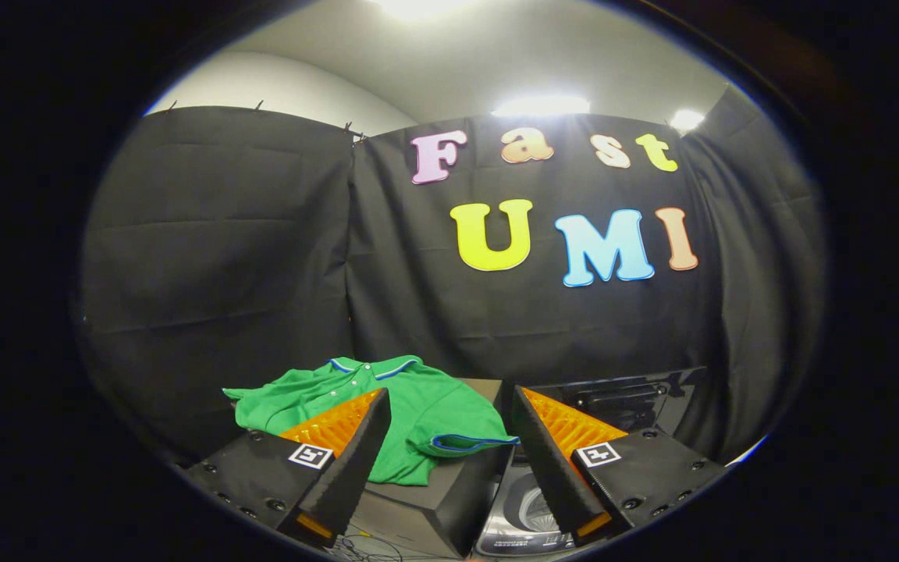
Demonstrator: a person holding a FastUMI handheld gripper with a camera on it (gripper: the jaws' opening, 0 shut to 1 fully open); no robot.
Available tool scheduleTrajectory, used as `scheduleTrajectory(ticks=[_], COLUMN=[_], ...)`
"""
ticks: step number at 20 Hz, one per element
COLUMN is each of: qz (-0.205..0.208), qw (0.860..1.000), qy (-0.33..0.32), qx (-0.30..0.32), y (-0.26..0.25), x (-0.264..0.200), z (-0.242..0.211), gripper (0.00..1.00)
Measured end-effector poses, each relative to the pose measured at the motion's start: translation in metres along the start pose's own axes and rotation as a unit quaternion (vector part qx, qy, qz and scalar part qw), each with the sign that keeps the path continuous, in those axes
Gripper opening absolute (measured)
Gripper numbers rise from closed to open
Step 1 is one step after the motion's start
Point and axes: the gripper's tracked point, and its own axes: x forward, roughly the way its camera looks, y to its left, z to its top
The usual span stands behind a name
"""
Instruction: Put the clothes into the washing machine and then close the washing machine lid.
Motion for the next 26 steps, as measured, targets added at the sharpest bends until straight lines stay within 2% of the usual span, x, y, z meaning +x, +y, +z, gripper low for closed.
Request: scheduleTrajectory(ticks=[12,19,26], qz=[0.046,0.068,0.076], qw=[0.997,0.991,0.977], qy=[0.053,0.113,0.199], qx=[-0.012,-0.018,-0.017], y=[0.067,0.114,0.143], x=[0.082,0.133,0.162], z=[0.006,-0.019,-0.067], gripper=[0.98,0.98,0.98])
